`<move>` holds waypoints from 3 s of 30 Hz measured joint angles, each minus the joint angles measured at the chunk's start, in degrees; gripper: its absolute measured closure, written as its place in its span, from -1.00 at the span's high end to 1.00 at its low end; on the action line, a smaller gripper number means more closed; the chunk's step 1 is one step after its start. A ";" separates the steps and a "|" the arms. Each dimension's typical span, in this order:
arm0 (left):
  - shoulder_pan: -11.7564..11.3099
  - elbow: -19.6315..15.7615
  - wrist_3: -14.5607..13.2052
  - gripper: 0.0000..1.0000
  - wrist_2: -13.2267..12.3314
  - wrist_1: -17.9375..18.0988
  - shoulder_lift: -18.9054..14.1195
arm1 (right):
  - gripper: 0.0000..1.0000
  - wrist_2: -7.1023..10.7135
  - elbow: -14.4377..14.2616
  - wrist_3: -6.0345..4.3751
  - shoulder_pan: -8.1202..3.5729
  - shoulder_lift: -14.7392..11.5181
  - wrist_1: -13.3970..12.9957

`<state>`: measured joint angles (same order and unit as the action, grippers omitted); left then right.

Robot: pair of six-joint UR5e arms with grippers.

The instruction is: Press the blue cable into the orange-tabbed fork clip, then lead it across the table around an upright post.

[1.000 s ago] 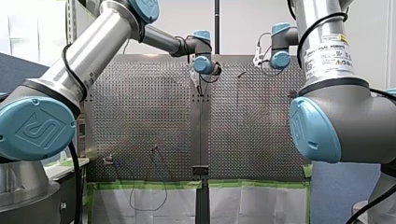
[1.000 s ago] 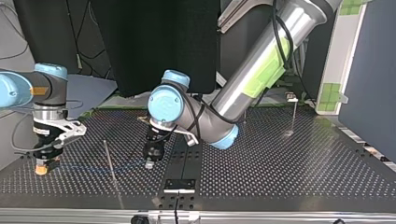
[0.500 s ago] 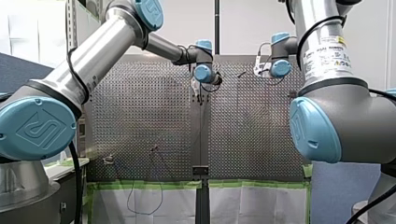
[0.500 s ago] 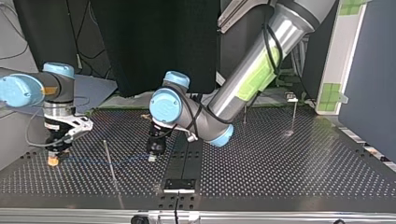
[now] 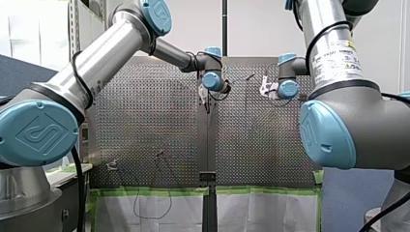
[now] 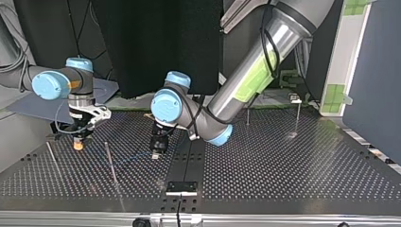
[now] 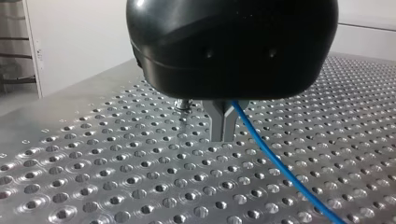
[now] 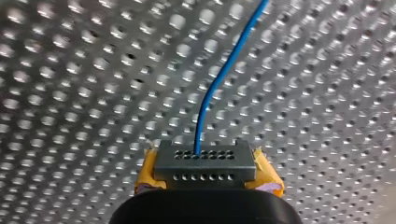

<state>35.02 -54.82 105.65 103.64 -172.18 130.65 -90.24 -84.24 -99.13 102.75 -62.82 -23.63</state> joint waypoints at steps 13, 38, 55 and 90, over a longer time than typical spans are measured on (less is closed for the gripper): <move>0.12 -1.83 -0.10 -0.81 0.96 2.29 0.12 | -1.00 0.06 -6.15 -0.80 1.89 3.17 -7.57; 0.56 -2.01 -0.96 0.99 -0.99 3.35 0.08 | -1.00 -1.37 -6.42 1.41 1.34 11.17 -12.66; 0.35 -2.01 -0.79 0.99 -0.01 3.26 0.08 | -1.00 -2.30 -6.42 2.21 -0.20 16.97 -16.81; -0.10 -1.99 -0.71 0.99 0.15 3.24 0.10 | -1.00 -2.06 -6.27 1.02 -5.19 31.57 -26.55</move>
<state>34.91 -56.81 104.94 103.80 -168.94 130.74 -92.30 -90.50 -98.11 97.55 -31.24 -50.18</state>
